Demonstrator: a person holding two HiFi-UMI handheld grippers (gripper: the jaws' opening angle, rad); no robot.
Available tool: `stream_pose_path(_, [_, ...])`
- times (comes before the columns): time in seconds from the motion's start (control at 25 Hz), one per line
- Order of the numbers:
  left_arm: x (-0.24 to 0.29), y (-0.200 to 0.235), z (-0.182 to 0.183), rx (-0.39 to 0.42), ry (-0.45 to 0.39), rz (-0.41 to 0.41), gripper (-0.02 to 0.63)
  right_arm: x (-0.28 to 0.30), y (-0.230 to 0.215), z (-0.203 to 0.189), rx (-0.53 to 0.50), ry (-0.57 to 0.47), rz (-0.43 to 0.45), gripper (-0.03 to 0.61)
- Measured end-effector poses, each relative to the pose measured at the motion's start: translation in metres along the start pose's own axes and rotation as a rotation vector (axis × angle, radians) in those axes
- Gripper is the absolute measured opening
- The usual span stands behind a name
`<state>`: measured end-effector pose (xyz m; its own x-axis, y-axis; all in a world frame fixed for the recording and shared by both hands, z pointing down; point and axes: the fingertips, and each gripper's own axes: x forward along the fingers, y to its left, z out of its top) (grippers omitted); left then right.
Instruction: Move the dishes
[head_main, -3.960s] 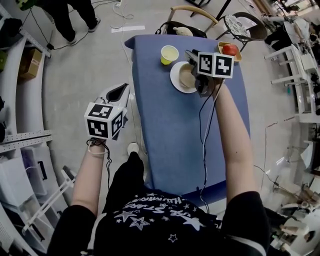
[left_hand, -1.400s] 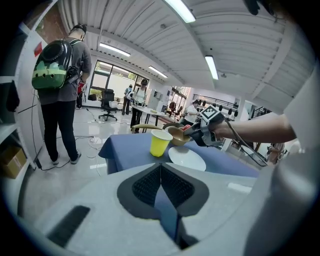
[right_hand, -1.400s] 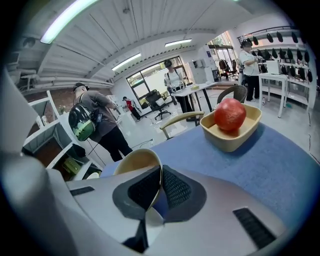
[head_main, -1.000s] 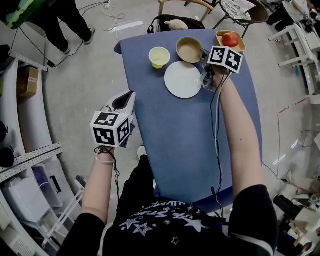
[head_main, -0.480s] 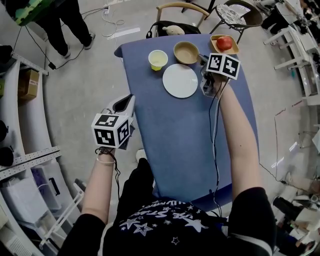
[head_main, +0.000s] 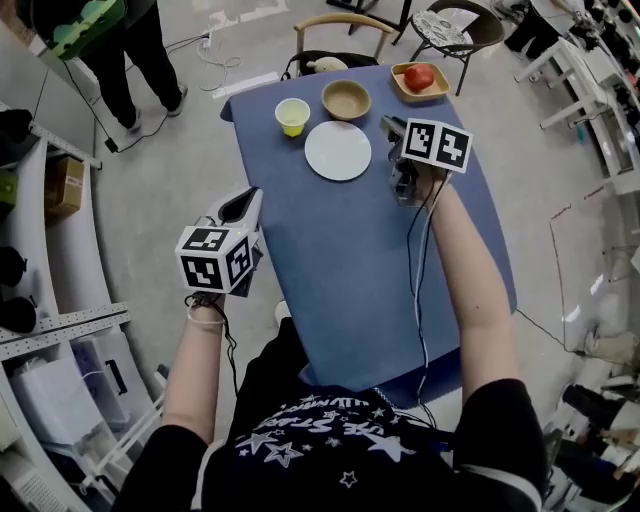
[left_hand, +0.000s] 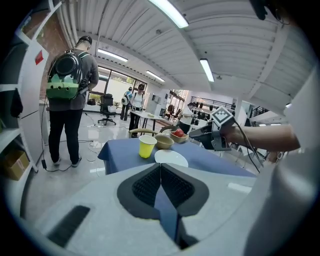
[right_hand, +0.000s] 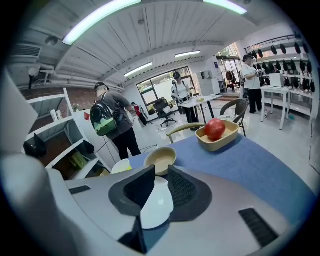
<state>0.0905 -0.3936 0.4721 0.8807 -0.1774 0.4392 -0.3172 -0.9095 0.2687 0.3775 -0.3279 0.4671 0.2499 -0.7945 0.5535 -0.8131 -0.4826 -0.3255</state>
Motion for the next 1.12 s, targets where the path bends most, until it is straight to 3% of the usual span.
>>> stream_pose_path(0.44, [-0.017,-0.103,-0.01,0.002,-0.016,-0.002,0.02,-0.09,-0.013,-0.033,-0.119,-0.034,0.04,0.069])
stream_pose_path(0.6, [-0.021,-0.141,-0.011,0.014,-0.022,0.006,0.02,-0.132,-0.014,-0.037,-0.187,-0.086,0.058,0.013])
stream_pose_path(0.88, [-0.032,-0.213,-0.027,0.003,-0.051,0.032,0.02,-0.201,-0.012,-0.08,-0.279,-0.075,0.19,0.005])
stream_pose_path(1.12, [-0.058,-0.242,-0.044,-0.041,-0.08,0.084,0.02,-0.227,-0.002,-0.115,-0.334,-0.026,0.299,0.003])
